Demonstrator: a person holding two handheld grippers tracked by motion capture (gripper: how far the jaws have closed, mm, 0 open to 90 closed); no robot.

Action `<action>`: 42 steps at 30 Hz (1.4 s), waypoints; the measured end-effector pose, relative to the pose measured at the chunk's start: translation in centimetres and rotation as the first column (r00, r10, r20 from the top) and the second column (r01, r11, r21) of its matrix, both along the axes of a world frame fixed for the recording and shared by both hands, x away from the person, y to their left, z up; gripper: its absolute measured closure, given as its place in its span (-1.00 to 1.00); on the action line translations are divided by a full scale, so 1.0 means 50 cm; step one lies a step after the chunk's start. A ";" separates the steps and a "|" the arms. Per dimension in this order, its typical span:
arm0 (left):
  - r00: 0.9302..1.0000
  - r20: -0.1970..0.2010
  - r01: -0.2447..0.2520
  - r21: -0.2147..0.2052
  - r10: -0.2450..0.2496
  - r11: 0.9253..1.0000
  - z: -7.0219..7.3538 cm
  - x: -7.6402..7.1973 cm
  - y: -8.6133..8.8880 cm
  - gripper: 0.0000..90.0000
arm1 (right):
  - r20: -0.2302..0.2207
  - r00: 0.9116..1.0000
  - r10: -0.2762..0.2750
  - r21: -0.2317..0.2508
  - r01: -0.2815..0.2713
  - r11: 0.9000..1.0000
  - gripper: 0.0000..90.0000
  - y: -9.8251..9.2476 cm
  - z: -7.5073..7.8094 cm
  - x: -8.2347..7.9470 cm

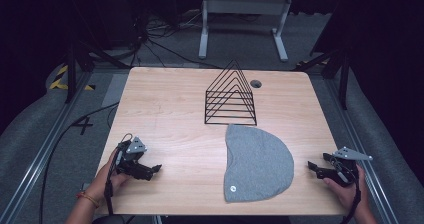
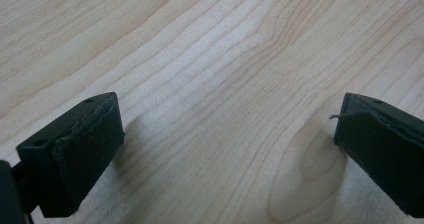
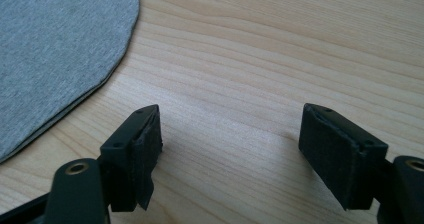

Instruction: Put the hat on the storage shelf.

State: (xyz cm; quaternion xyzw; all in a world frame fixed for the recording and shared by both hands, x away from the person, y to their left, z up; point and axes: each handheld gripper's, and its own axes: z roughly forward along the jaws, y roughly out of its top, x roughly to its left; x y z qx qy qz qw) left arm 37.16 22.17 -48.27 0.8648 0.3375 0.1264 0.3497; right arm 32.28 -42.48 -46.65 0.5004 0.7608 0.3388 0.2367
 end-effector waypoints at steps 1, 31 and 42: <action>1.000 -0.004 0.012 0.005 -0.012 1.000 0.001 0.007 0.000 -1.00 | 0.000 1.000 0.000 0.000 0.000 1.000 -0.43 0.000 0.000 0.000; 0.952 0.061 0.300 -0.012 -0.298 0.954 0.047 0.065 -0.123 -0.30 | 0.063 0.935 0.348 -0.024 -0.347 0.937 0.39 0.227 0.083 -0.010; 0.938 0.115 0.338 -0.083 -0.328 0.938 0.144 0.075 -0.179 -0.31 | 0.012 0.898 0.440 -0.036 -0.439 0.898 0.62 0.344 0.061 0.083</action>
